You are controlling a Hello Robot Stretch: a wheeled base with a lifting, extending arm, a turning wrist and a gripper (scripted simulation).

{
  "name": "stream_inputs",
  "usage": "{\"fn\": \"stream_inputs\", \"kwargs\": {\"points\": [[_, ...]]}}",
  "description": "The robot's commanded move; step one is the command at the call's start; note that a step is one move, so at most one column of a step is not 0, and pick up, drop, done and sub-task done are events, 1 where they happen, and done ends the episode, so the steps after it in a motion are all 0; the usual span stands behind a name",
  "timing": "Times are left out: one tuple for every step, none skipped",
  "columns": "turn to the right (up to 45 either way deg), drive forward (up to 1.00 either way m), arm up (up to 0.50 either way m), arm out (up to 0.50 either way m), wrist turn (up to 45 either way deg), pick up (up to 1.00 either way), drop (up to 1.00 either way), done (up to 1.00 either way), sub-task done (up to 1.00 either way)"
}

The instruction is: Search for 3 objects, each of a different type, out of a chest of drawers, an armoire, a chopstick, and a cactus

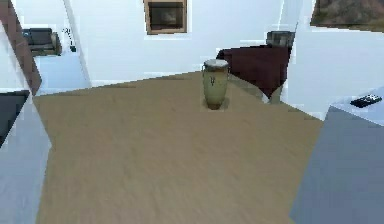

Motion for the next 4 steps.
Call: {"fn": "stream_inputs", "kwargs": {"points": [[0.0,0.35,0.0,0.0,0.0,0.0,0.0,0.0,0.0],[45.0,0.0,0.0,0.0,0.0,0.0,0.0,0.0,0.0],[18.0,0.0,0.0,0.0,0.0,0.0,0.0,0.0,0.0],[0.0,0.0,0.0,0.0,0.0,0.0,0.0,0.0,1.0]]}}
